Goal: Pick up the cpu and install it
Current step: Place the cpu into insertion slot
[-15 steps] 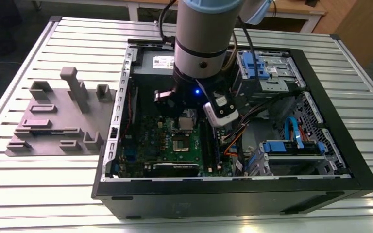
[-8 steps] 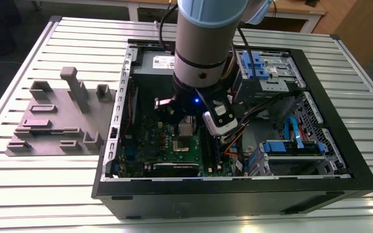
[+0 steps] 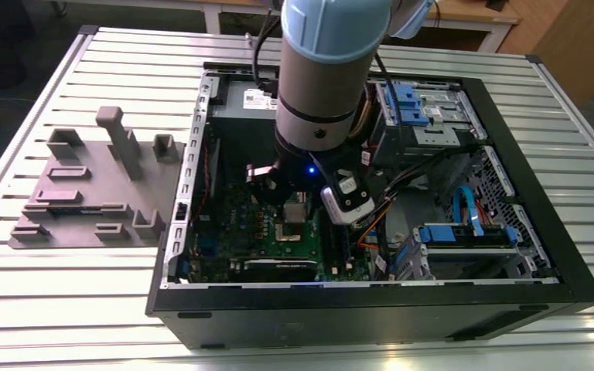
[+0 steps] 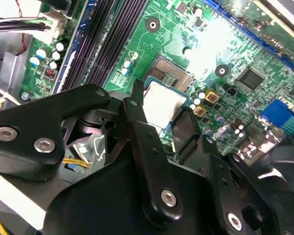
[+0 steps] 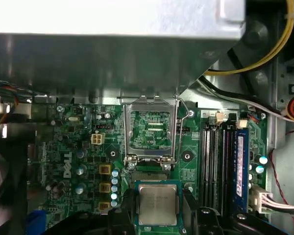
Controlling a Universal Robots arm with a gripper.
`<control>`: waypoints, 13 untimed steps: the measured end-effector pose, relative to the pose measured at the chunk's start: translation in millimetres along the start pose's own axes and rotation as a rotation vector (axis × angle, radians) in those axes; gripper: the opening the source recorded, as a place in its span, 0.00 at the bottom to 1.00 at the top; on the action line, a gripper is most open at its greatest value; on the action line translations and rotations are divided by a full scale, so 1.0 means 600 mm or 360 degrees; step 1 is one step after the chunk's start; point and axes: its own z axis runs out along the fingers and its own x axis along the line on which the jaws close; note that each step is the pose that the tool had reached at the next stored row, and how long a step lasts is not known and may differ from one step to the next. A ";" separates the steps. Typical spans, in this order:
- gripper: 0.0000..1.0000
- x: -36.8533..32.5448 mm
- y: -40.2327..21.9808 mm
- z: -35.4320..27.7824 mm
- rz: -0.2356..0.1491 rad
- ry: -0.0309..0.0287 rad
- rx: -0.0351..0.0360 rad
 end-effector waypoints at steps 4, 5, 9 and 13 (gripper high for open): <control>0.47 0.000 -0.005 0.010 0.0000 0.00005 0.0000; 0.47 0.001 -0.007 0.012 0.0000 0.00006 0.0000; 0.47 0.001 -0.007 0.014 0.0000 0.00008 0.0000; 0.47 0.002 -0.007 0.018 0.0000 0.00006 0.0000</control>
